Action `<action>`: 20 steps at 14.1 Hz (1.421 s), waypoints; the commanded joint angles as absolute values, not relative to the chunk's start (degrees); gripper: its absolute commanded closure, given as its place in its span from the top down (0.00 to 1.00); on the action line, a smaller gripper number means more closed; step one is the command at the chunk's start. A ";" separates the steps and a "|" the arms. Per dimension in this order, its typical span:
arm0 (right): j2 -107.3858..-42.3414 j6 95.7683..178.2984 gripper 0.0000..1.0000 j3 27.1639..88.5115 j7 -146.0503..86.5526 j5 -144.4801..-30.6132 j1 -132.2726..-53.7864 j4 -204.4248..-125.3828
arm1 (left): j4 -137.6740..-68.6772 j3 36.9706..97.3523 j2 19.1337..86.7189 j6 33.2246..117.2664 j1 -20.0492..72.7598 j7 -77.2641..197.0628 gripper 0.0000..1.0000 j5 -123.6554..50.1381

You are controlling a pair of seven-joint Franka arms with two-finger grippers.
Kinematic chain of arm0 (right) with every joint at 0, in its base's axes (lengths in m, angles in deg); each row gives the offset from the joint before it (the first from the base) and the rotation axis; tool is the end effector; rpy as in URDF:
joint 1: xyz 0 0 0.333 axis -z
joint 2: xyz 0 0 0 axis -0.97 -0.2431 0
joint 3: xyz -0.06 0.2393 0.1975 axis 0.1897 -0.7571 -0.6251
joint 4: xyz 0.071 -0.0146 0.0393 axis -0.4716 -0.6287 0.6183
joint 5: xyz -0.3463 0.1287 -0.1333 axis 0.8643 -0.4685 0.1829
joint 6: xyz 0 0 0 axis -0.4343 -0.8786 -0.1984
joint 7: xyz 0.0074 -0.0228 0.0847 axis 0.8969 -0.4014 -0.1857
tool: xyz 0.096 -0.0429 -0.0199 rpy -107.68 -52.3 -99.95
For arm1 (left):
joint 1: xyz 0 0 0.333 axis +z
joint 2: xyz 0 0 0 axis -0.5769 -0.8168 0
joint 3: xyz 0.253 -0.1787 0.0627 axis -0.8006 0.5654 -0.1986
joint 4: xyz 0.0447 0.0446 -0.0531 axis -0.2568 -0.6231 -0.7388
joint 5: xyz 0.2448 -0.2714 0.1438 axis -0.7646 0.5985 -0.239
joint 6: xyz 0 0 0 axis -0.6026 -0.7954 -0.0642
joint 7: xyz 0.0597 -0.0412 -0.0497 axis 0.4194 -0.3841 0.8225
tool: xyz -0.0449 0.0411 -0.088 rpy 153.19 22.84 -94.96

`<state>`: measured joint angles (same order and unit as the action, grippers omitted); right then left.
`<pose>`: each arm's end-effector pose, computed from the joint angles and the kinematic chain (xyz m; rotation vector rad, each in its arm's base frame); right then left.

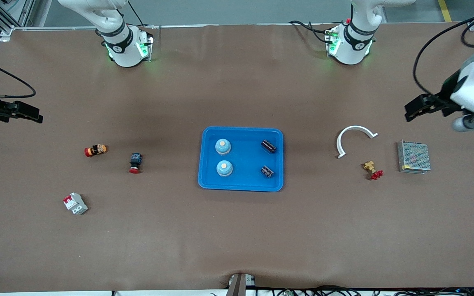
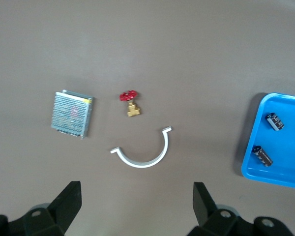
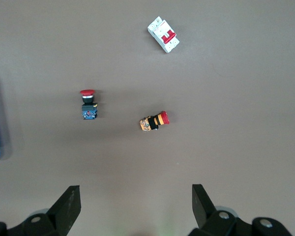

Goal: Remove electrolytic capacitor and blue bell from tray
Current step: 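Move the left gripper toward the brown capacitors in the blue tray, then grasp a brown capacitor with the left gripper while the right gripper nears the tray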

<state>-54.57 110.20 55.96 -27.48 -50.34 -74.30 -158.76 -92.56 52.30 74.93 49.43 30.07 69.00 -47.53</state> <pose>0.5619 -0.0508 0.5693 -3.1337 0.0665 0.2016 0.5690 -0.0811 0.5996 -3.1037 -0.1888 0.0297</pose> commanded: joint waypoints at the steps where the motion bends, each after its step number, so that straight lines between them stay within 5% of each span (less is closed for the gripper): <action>1: -54.39 109.48 1.00 55.11 -27.97 -50.08 -73.47 -158.25 | -98.36 52.88 75.21 55.70 28.38 70.41 1.00 -46.89; 11: -54.30 110.00 1.00 54.67 -27.27 -50.61 -74.17 -157.20 | -105.05 62.37 64.32 69.15 24.08 93.42 1.00 -46.54; 20: -57.10 115.63 1.00 54.67 -11.29 -56.33 -87.16 -156.32 | -110.25 62.28 57.29 84.46 16.08 114.33 1.00 -46.89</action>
<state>-55.42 114.51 54.30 -15.55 -55.93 -83.95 -156.93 -110.04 62.54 58.56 82.21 17.73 109.90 -46.91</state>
